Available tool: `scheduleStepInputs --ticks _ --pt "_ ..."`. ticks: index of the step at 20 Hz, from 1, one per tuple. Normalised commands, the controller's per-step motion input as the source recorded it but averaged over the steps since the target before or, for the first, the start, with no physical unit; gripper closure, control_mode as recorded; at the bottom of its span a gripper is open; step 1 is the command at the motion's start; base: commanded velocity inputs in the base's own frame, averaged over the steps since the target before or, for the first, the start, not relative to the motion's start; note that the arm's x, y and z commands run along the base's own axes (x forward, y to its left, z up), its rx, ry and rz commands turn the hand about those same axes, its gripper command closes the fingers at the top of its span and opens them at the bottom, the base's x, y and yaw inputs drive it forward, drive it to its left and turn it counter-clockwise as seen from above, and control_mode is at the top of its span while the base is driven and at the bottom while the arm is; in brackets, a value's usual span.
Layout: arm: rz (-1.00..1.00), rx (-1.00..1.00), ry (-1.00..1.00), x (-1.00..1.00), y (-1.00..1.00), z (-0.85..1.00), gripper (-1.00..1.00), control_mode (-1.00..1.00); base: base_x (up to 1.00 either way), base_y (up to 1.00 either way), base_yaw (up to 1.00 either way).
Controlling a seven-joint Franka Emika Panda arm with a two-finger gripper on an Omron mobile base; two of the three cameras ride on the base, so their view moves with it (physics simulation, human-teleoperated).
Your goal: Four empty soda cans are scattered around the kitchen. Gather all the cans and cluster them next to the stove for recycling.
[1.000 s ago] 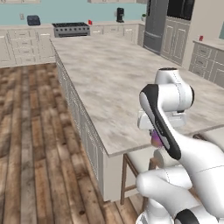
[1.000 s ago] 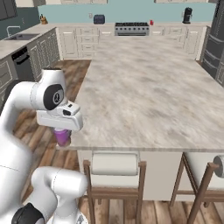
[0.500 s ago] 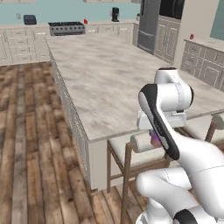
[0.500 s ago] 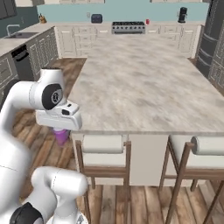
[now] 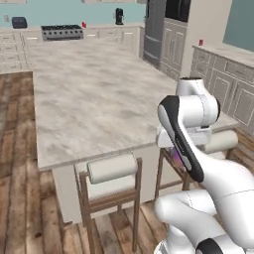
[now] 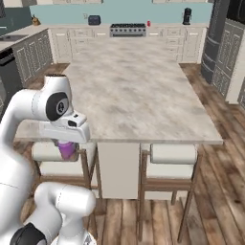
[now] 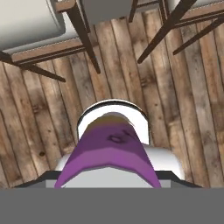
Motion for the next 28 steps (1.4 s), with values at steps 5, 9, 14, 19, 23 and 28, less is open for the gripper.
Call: scheduleStepInputs --ticks 5,9,14,19,23,28 --pt "0.0 0.0 0.0 0.0 0.0 0.0 1.0 1.0 -0.03 -1.0 0.09" --pt "0.0 0.0 0.0 0.0 0.0 0.0 1.0 1.0 -0.03 -1.0 0.09" --pt "0.0 0.0 0.0 0.0 0.0 0.0 1.0 1.0 0.0 -1.0 0.08" --pt "0.0 0.0 0.0 0.0 0.0 0.0 1.0 1.0 0.0 -1.0 0.06" --pt "0.0 0.0 0.0 0.0 0.0 0.0 1.0 1.0 0.06 -1.0 0.05" --pt "0.0 0.0 0.0 0.0 0.0 0.0 1.0 1.0 0.16 -1.0 0.02"
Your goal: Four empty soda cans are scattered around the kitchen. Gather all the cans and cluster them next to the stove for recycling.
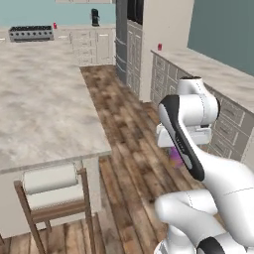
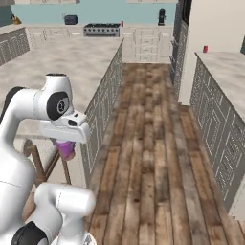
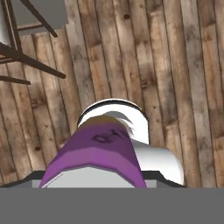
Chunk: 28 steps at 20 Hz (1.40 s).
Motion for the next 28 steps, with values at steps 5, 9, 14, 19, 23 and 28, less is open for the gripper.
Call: scheduleStepInputs --ticks 5,9,14,19,23,28 --pt "0.0 0.0 0.0 0.0 0.0 0.0 1.0 1.0 0.46 -0.71 0.08" --pt "0.0 0.0 0.0 0.0 0.0 0.0 1.0 1.0 0.72 -0.18 0.13" --pt "0.0 0.0 0.0 0.0 0.0 0.0 1.0 1.0 0.94 -0.08 0.15" --pt "0.0 0.0 0.0 0.0 0.0 0.0 1.0 1.0 0.95 -0.29 0.16" --pt "0.0 0.0 0.0 0.0 0.0 0.0 1.0 1.0 0.91 -0.36 0.14" --pt "0.0 0.0 0.0 0.0 0.0 0.0 1.0 1.0 0.88 -0.44 0.1"
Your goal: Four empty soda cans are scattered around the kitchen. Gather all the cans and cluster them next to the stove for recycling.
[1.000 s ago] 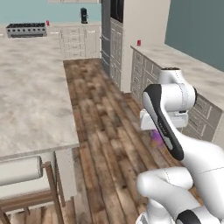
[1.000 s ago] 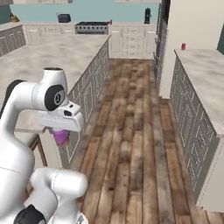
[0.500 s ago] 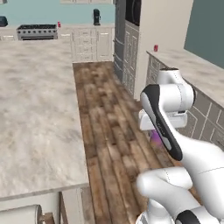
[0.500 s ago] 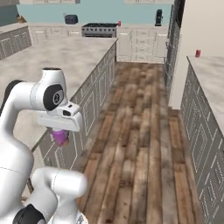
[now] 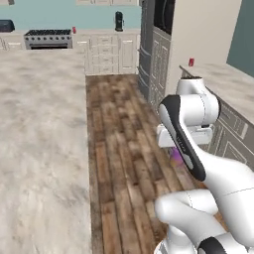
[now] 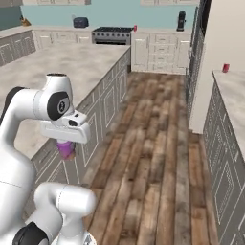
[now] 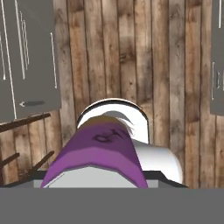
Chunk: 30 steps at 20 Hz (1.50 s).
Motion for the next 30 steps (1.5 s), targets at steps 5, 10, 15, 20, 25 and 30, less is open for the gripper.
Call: scheduleStepInputs --ticks 5,10,15,20,25,30 --pt "0.0 0.0 0.0 0.0 0.0 0.0 1.0 1.0 1.0 -0.5 0.07" --pt "0.0 0.0 0.0 0.0 0.0 0.0 1.0 1.0 1.0 -0.49 0.06" --pt "0.0 0.0 0.0 0.0 0.0 0.0 1.0 1.0 0.99 -0.45 0.06" --pt "0.0 0.0 0.0 0.0 0.0 0.0 1.0 1.0 0.99 -0.41 0.06" --pt "0.0 0.0 0.0 0.0 0.0 0.0 1.0 1.0 0.98 -0.3 0.07" --pt "0.0 0.0 0.0 0.0 0.0 0.0 1.0 1.0 1.0 -0.2 0.07"
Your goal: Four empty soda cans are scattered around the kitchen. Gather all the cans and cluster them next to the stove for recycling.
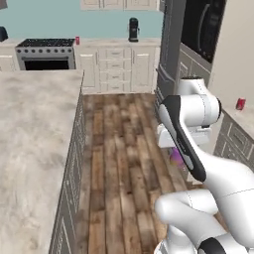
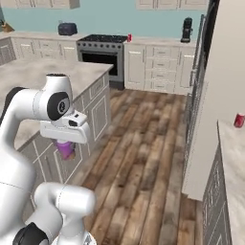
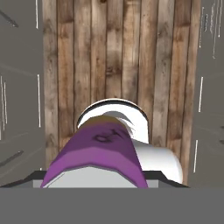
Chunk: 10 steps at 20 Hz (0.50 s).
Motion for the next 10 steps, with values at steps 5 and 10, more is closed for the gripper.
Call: scheduleStepInputs --ticks 5,10 --pt "0.0 0.0 0.0 0.0 0.0 0.0 1.0 1.0 1.0 -0.21 0.07" --pt "0.0 0.0 0.0 0.0 0.0 0.0 1.0 1.0 1.0 -0.26 0.07"
